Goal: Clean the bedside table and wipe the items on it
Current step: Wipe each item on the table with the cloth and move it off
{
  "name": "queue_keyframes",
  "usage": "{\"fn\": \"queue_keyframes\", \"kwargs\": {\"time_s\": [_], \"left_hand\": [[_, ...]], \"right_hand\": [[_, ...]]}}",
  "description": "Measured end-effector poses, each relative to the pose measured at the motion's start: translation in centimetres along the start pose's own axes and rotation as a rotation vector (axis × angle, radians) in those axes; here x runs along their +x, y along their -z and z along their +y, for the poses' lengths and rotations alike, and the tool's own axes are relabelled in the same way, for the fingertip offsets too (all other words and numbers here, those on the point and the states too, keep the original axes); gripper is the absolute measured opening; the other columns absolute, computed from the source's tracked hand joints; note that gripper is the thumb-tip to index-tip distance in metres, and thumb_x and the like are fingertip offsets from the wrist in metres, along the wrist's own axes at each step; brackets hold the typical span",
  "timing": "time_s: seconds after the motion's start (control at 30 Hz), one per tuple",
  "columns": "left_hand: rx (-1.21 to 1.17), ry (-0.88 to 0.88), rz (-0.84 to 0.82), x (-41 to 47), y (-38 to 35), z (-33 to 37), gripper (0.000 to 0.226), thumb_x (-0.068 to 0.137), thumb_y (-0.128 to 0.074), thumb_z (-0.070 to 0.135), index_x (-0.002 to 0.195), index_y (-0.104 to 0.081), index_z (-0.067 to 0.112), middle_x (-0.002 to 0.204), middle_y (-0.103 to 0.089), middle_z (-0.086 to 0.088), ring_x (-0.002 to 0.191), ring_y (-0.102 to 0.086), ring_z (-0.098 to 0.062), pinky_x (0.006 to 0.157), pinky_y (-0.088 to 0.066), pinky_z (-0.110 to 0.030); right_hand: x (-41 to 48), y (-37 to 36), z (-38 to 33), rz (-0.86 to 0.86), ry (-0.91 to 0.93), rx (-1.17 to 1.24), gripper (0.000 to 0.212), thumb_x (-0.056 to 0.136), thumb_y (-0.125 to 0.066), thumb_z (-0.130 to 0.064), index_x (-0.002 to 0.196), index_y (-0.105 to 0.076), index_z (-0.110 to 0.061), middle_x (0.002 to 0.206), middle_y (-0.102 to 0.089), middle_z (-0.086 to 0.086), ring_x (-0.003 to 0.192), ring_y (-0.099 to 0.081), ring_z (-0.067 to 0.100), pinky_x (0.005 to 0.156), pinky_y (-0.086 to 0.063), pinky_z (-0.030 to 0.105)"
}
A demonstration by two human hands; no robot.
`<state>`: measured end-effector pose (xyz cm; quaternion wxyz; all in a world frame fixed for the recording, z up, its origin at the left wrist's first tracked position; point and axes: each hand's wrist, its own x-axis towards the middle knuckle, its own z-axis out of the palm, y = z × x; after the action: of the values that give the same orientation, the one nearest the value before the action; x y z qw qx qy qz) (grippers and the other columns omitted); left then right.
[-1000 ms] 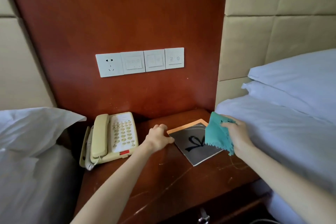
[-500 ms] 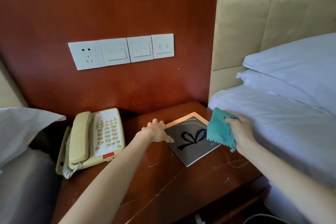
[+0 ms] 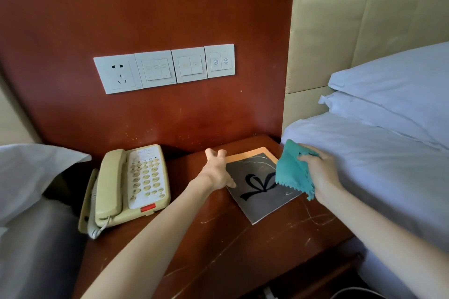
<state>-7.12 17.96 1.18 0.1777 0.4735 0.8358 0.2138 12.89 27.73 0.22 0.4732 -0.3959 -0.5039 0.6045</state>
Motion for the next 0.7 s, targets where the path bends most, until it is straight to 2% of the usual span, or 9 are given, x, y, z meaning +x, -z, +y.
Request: {"fn": "queue_keyframes", "kwargs": {"time_s": [0.1, 0.17, 0.2, 0.27, 0.33, 0.37, 0.47, 0.6, 0.7], "left_hand": [[-0.210, 0.050, 0.107, -0.4, -0.1, -0.1, 0.099, 0.076, -0.077, 0.006, 0.151, -0.013, 0.013, 0.151, -0.014, -0.014, 0.130, -0.039, -0.031, 0.085, -0.049, -0.024], [-0.426, 0.148, 0.148, -0.5, -0.2, -0.3, 0.098, 0.076, -0.077, 0.005, 0.151, -0.015, 0.011, 0.151, -0.027, -0.016, 0.133, -0.040, -0.032, 0.090, -0.050, -0.027], [-0.577, 0.191, 0.152, -0.6, -0.2, -0.5, 0.090, 0.076, -0.077, 0.003, 0.148, -0.023, 0.006, 0.145, -0.040, -0.018, 0.128, -0.047, -0.032, 0.097, -0.049, -0.033], [-0.765, 0.209, 0.164, -1.0, -0.1, -0.6, 0.057, 0.079, -0.072, -0.002, 0.130, -0.048, -0.004, 0.121, -0.061, -0.017, 0.107, -0.062, -0.029, 0.095, -0.052, -0.040], [-0.775, 0.141, 0.174, -1.8, -0.3, -0.2, 0.027, 0.086, -0.062, -0.003, 0.113, -0.058, -0.001, 0.111, -0.065, -0.016, 0.094, -0.066, -0.026, 0.085, -0.057, -0.040], [-0.777, 0.098, 0.169, -2.4, -0.4, 0.1, 0.023, 0.089, -0.056, -0.003, 0.112, -0.056, 0.002, 0.113, -0.064, -0.015, 0.093, -0.067, -0.027, 0.078, -0.060, -0.039], [-0.775, -0.037, 0.173, -4.1, -0.2, 0.9, 0.024, 0.095, -0.046, 0.001, 0.116, -0.048, 0.013, 0.119, -0.059, -0.011, 0.095, -0.066, -0.027, 0.062, -0.061, -0.033], [-0.798, -0.144, 0.218, -6.3, 0.9, 1.1, 0.030, 0.096, -0.044, 0.001, 0.122, -0.047, 0.013, 0.122, -0.059, -0.009, 0.097, -0.065, -0.027, 0.063, -0.061, -0.037], [-0.829, -0.193, 0.264, -8.1, 1.9, 0.8, 0.028, 0.095, -0.045, 0.000, 0.119, -0.049, 0.015, 0.120, -0.060, -0.009, 0.094, -0.065, -0.024, 0.055, -0.058, -0.029]], "right_hand": [[-0.4, 0.0, -0.6, -0.005, 0.034, 0.015, 0.024, 0.092, -0.056, -0.008, 0.085, -0.068, -0.028, 0.086, -0.069, -0.008, 0.077, -0.066, 0.010, 0.049, -0.049, 0.019], [-0.5, 0.0, -0.8, -0.006, 0.047, 0.009, 0.023, 0.093, -0.056, -0.011, 0.084, -0.067, -0.029, 0.088, -0.069, -0.006, 0.081, -0.065, 0.013, 0.053, -0.049, 0.022], [-0.5, 0.0, -1.0, -0.005, 0.052, 0.009, 0.024, 0.093, -0.055, -0.010, 0.084, -0.067, -0.029, 0.090, -0.068, -0.005, 0.083, -0.065, 0.014, 0.056, -0.049, 0.024], [-0.6, -0.1, -1.2, -0.001, 0.062, 0.022, 0.026, 0.093, -0.054, -0.008, 0.084, -0.067, -0.029, 0.091, -0.068, -0.004, 0.084, -0.065, 0.015, 0.055, -0.049, 0.024], [-0.8, -0.3, -1.6, 0.002, 0.071, 0.031, 0.026, 0.093, -0.054, -0.008, 0.083, -0.067, -0.029, 0.089, -0.068, -0.006, 0.081, -0.065, 0.014, 0.050, -0.049, 0.020], [-0.8, -0.5, -1.8, 0.005, 0.077, 0.040, 0.027, 0.093, -0.053, -0.007, 0.083, -0.067, -0.029, 0.089, -0.068, -0.006, 0.080, -0.065, 0.014, 0.049, -0.049, 0.020], [-1.1, -1.1, -2.3, 0.003, 0.099, 0.055, 0.033, 0.093, -0.052, -0.004, 0.085, -0.067, -0.032, 0.092, -0.068, -0.006, 0.085, -0.065, 0.017, 0.059, -0.051, 0.027], [-1.8, -2.5, -2.7, -0.043, 0.166, -0.062, 0.038, 0.094, -0.048, -0.004, 0.109, -0.066, -0.034, 0.112, -0.065, -0.004, 0.098, -0.061, 0.014, 0.081, -0.055, 0.037], [-3.2, -4.0, -3.0, -0.160, 0.289, -0.156, 0.046, 0.094, -0.047, -0.001, 0.127, -0.060, -0.031, 0.126, -0.060, -0.004, 0.107, -0.058, 0.009, 0.090, -0.051, 0.030]]}}
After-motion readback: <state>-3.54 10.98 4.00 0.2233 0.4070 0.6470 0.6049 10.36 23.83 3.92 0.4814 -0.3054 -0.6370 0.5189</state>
